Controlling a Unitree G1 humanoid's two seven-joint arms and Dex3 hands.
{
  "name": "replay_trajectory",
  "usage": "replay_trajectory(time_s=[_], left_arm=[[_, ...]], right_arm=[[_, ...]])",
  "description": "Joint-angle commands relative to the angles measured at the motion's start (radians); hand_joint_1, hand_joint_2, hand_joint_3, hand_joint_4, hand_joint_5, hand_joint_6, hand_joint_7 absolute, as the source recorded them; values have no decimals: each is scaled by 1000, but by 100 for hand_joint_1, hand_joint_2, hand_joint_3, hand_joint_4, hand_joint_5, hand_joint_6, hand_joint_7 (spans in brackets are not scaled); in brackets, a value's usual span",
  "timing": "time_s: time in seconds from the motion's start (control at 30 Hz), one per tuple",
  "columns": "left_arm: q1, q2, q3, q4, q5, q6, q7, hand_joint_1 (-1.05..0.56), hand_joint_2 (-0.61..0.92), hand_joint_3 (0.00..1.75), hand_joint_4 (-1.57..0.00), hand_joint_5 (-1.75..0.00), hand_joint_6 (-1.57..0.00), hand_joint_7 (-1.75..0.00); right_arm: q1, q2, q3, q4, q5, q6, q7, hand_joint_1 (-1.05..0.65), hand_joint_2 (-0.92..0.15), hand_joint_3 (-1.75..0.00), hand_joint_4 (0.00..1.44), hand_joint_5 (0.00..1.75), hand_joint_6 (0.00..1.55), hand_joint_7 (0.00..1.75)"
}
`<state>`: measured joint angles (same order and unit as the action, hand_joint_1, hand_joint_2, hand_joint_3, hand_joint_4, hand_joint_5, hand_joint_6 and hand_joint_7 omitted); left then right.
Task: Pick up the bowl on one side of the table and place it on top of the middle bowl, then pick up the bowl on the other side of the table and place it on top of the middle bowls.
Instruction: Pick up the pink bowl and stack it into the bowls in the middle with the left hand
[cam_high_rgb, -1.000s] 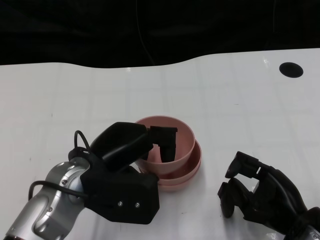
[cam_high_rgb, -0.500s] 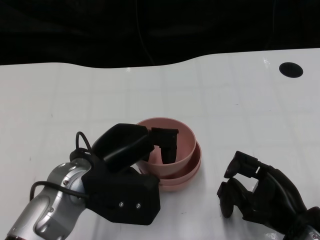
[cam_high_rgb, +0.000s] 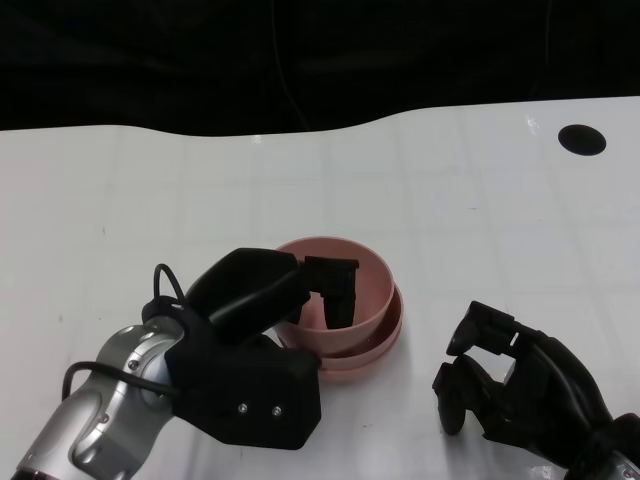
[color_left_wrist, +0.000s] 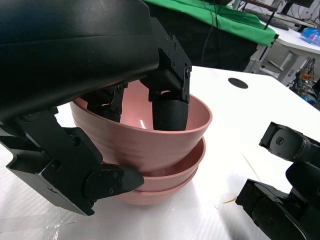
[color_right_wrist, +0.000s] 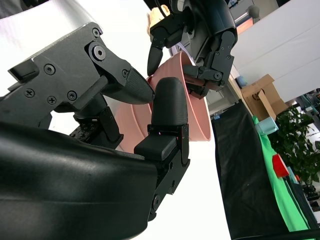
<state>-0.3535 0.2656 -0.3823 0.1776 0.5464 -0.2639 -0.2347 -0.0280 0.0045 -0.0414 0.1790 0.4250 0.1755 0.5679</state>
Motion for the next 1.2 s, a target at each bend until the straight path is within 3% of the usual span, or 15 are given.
replay_trajectory(time_s=[0.03, 1.13, 1.17, 1.2], left_arm=[[-17, 7, -2, 10, 0, -19, 12, -1, 66, 83, -75, -175, -58, -175], [-56, -22, 5, 154, -7, -139, 87, -3, 67, 86, -73, -175, -60, -175], [-55, -22, 6, 155, -8, -142, 91, -3, 68, 85, -72, -175, -64, -166], [-54, -22, 7, 155, -9, -144, 93, -4, 70, 81, -72, -167, -72, -146]], right_arm=[[9, -7, -9, -3, 4, -11, 1, -18, -51, -124, 91, 175, 75, 159], [19, -7, -5, -18, 1, -27, 0, -18, -52, -122, 92, 175, 74, 159], [20, -8, -4, -20, 0, -25, -1, -18, -53, -122, 92, 175, 74, 159], [21, -8, -4, -22, 0, -24, -2, -18, -53, -122, 91, 175, 74, 159]])
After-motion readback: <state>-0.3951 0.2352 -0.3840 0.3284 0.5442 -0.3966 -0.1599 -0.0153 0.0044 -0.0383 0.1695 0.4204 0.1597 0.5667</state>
